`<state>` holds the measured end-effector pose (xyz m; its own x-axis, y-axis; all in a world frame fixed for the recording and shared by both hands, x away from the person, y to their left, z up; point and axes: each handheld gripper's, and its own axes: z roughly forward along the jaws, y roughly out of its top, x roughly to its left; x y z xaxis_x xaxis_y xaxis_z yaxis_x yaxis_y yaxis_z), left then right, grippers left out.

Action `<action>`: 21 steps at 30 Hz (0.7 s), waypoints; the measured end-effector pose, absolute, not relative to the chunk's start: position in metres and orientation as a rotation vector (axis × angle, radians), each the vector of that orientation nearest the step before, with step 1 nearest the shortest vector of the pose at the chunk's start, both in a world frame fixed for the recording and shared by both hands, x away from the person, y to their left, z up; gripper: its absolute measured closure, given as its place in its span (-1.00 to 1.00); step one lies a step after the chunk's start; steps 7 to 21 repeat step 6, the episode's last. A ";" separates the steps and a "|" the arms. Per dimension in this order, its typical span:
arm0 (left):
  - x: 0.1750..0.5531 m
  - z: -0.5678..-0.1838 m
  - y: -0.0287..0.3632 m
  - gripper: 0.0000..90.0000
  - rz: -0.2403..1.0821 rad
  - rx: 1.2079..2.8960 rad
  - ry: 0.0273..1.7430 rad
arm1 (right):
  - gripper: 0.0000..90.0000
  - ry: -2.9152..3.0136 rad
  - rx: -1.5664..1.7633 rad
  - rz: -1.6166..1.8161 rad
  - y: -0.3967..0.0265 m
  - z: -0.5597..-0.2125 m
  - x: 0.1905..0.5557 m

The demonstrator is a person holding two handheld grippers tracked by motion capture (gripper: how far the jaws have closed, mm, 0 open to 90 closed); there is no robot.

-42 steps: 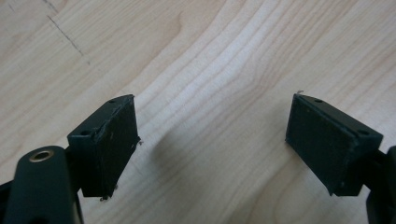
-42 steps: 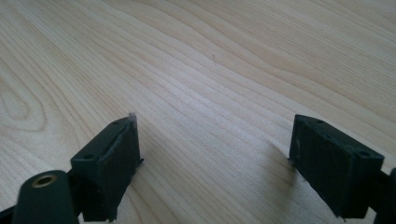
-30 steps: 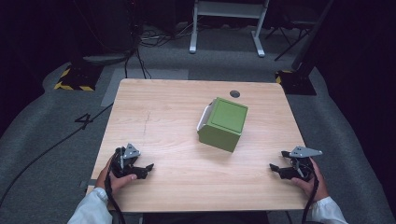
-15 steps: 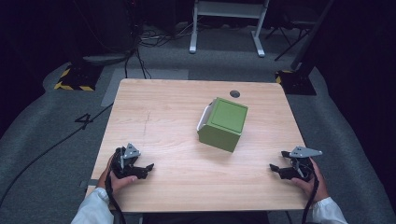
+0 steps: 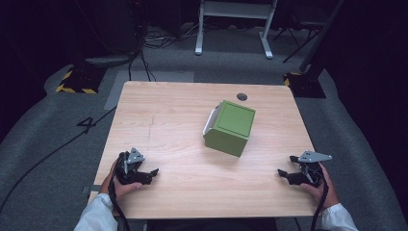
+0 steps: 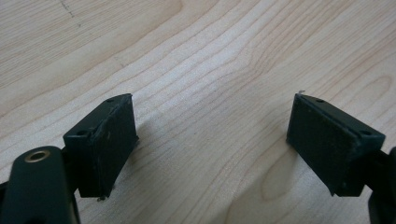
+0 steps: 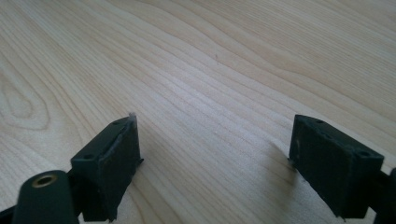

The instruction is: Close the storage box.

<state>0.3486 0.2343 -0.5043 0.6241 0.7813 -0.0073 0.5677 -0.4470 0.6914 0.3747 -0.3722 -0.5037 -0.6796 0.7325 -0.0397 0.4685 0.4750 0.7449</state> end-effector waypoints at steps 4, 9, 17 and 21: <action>0.348 -0.504 0.234 -0.64 0.411 2.178 1.053 | -0.64 2.374 1.010 1.037 -0.372 -0.504 0.375; 0.348 -0.504 0.234 -0.64 0.413 2.178 1.057 | -0.64 2.375 1.008 1.037 -0.372 -0.504 0.375; 0.348 -0.504 0.234 -0.64 0.413 2.178 1.057 | -0.64 2.375 1.008 1.037 -0.372 -0.504 0.375; 0.348 -0.504 0.234 -0.64 0.413 2.178 1.057 | -0.64 2.375 1.008 1.037 -0.372 -0.504 0.375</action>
